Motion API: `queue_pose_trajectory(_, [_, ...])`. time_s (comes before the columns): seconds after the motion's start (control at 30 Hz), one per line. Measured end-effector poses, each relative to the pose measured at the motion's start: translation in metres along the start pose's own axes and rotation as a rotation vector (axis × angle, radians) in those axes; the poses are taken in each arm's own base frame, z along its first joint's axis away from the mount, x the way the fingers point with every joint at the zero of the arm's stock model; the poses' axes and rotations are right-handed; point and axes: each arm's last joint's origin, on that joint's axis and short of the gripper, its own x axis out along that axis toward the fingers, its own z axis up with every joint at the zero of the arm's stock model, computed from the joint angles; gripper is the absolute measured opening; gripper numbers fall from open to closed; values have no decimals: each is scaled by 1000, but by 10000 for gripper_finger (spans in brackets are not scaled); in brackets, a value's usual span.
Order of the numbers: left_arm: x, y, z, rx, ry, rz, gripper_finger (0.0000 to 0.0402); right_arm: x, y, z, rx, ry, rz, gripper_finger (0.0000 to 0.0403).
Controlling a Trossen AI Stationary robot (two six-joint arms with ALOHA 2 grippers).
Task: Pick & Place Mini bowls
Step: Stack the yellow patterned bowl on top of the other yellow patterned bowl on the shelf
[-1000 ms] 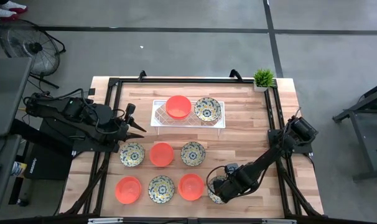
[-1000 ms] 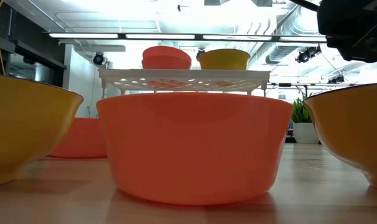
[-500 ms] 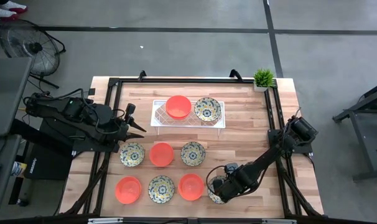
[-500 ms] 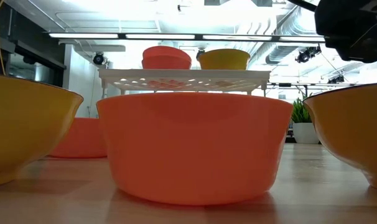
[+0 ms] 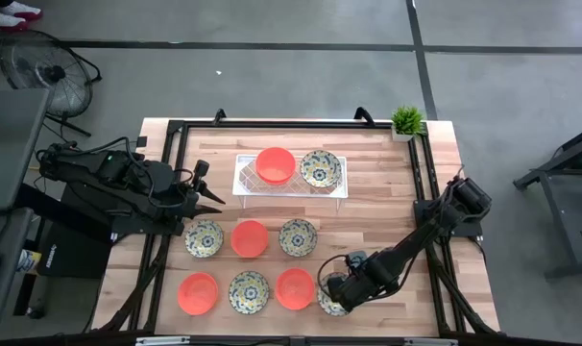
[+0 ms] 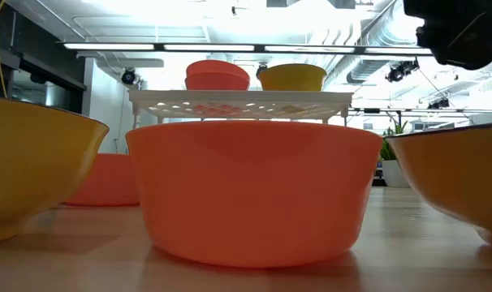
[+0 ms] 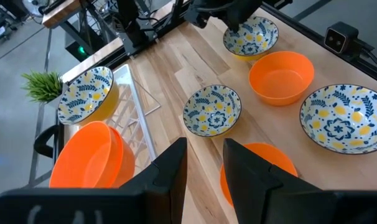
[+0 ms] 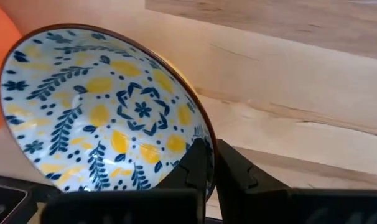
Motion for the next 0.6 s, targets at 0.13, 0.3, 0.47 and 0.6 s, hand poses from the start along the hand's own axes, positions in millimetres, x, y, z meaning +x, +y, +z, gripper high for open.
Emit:
queue_pose_trajectory(0.13, [0, 0, 0, 2, 0, 0, 99, -13, -8, 2, 1, -7, -20, 1])
queue_pose_trajectory(0.3, [0, 0, 0, 3, -1, 0, 99, -35, -18, 6, 1, -16, -11, 0])
queue_pose_trajectory(0.47, [0, 0, 0, 3, -1, 0, 99, -55, -27, 8, -9, -18, 15, 0])
queue_pose_trajectory(0.6, [0, 0, 0, 3, -1, 1, 99, -68, -33, 11, -18, -18, 33, 0])
